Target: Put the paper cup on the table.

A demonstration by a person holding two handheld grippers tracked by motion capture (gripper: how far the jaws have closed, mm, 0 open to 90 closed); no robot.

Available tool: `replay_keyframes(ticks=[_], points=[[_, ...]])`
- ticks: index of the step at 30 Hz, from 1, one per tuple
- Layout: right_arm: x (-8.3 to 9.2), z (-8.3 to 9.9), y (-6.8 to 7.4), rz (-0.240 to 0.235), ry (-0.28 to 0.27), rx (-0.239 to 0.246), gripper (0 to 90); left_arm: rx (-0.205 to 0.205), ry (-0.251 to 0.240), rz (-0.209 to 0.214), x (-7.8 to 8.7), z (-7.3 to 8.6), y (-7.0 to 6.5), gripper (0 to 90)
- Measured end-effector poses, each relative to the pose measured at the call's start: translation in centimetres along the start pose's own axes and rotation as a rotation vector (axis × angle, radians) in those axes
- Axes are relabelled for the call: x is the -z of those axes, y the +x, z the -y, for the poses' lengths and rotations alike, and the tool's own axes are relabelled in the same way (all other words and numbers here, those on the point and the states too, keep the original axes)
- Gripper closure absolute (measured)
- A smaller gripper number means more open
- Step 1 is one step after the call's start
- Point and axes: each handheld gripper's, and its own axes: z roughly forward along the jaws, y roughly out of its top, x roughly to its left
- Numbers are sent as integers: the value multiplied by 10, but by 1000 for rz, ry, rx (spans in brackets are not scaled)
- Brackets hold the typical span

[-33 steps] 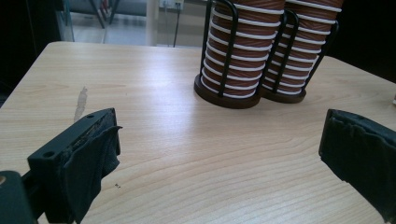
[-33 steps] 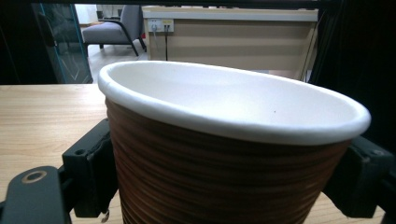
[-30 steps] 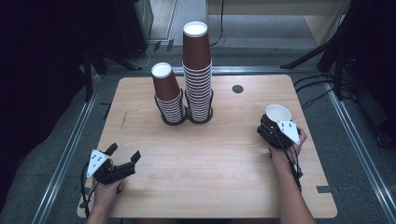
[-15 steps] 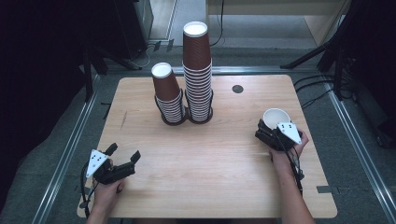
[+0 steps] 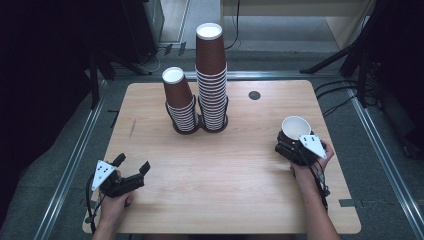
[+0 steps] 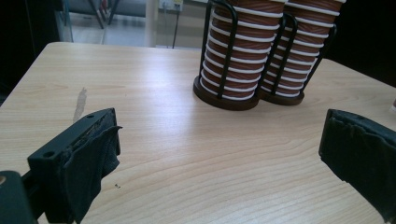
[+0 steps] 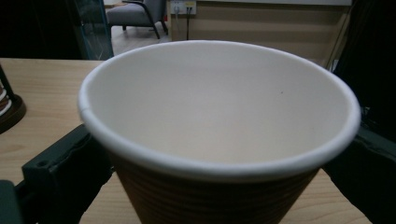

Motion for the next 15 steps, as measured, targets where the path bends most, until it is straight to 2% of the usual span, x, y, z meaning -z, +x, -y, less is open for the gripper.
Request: replay_keyframes(ticks=[15], points=[[25, 6, -15, -28, 10, 1, 0, 4, 0, 1, 1, -1, 1, 0]])
